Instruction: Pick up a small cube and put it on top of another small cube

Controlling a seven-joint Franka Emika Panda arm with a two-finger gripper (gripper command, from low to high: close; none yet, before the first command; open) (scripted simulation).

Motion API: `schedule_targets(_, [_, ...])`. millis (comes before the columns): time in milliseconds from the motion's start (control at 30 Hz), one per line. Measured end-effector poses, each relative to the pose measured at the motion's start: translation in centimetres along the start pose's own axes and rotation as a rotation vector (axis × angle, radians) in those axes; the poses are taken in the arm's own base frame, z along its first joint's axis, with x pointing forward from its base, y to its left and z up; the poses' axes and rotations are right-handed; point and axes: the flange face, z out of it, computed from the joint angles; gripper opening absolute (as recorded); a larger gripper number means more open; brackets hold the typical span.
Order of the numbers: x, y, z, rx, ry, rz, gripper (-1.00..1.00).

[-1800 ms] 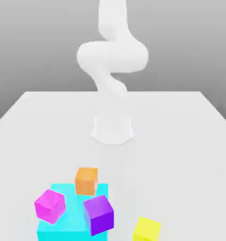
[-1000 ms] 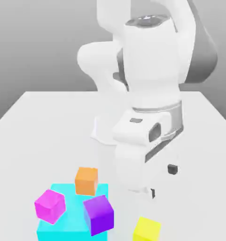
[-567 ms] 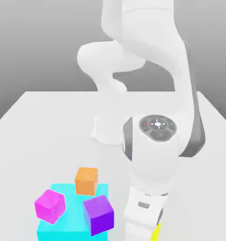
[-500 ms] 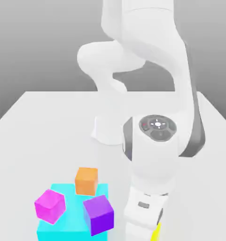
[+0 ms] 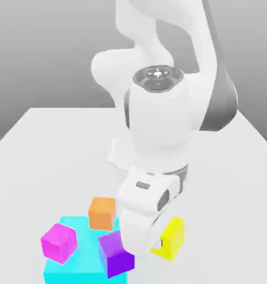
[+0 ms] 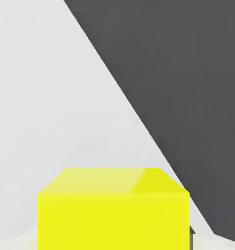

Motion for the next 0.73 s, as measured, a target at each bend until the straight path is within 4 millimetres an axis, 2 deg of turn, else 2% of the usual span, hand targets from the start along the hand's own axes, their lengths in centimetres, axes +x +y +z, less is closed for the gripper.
schedule_targets(133, [-1.6, 7.6, -2.8, -0.038, 0.005, 0.152, -1.0])
schedule_targets(233, [-3.7, 12.9, -4.7, -0.056, 0.004, 0.273, -1.0])
schedule_targets(267, [-4.0, 13.6, -4.1, -0.056, 0.004, 0.288, -1.0])
schedule_targets(300, [-3.6, 12.8, -3.0, -0.057, 0.003, 0.272, -1.0])
schedule_targets(367, [-3.6, 12.7, -0.4, -0.058, 0.002, 0.267, -1.0])
schedule_targets(400, [-3.7, 12.8, 0.4, -0.059, 0.002, 0.268, 1.0])
schedule_targets(600, [-3.7, 12.8, 0.9, -0.061, 0.002, 0.269, 1.0])
schedule_targets(667, [-3.5, 12.7, -0.6, -0.06, 0.003, 0.267, 1.0])
schedule_targets(733, [-3.5, 12.6, -3.1, -0.06, 0.003, 0.268, 1.0])
